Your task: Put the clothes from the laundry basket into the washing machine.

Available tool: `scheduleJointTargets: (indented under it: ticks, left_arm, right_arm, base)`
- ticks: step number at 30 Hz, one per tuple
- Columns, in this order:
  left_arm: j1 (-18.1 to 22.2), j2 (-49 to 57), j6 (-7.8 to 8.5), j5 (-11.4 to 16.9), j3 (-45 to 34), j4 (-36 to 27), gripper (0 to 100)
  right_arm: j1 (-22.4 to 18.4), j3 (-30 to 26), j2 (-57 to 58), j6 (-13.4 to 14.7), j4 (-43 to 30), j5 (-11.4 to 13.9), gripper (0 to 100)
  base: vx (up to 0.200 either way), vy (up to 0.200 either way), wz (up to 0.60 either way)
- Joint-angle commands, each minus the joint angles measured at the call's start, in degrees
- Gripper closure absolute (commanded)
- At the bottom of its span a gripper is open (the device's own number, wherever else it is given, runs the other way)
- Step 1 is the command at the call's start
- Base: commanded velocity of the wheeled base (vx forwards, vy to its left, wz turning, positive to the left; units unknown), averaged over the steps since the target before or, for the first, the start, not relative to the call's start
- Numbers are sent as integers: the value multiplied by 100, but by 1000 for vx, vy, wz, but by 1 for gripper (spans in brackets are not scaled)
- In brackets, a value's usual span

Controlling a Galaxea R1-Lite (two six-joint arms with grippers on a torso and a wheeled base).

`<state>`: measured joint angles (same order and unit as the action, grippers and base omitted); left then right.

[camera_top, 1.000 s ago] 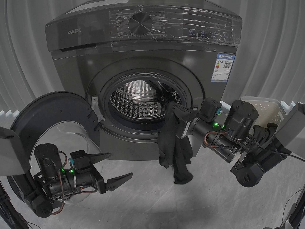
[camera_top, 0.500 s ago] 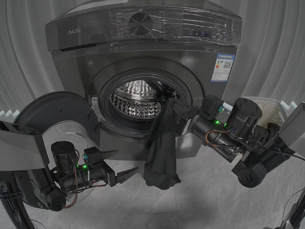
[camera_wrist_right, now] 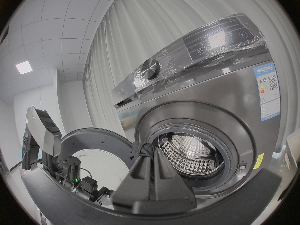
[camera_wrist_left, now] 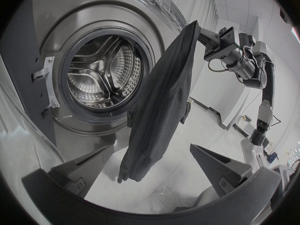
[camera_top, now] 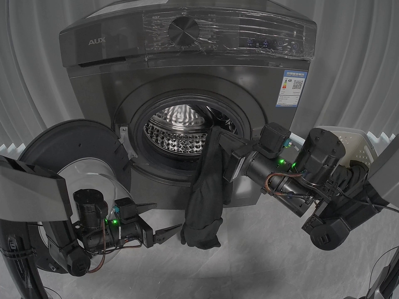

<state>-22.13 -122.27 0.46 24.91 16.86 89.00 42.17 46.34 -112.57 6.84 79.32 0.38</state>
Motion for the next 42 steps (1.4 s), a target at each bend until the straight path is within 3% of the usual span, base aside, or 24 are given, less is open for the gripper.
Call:
scheduleJointTargets:
  ticks: [1, 8, 22, 30, 37, 42]
  left_arm:
    - [-20, -192, -2, 32, 186, 12, 0]
    - [-29, -508, -73, 32, 731, 12, 0]
    - [147, -1537, -20, 23, 2005, 12, 0]
    - [367, -1528, -46, 146, 2049, 12, 0]
    - [209, -1624, -90, 436, 2164, 12, 0]
    - [191, -1818, -81, 445, 2419, 12, 0]
  right_arm:
    - [55, -11, 16, 2, 22, 6, 100]
    - [151, -46, 51, 2, 39, 68, 100]
    - [178, -63, 60, 2, 48, 68, 100]
    - [178, -151, 130, 2, 48, 76, 100]
    - [257, -160, 103, 2, 48, 68, 100]
    - [257, -160, 95, 10, 48, 68, 100]
  base:
    - [0, 0, 0]
    - [0, 0, 0]
    - [0, 0, 0]
    - [0, 0, 0]
    - [0, 0, 0]
    - [0, 0, 0]
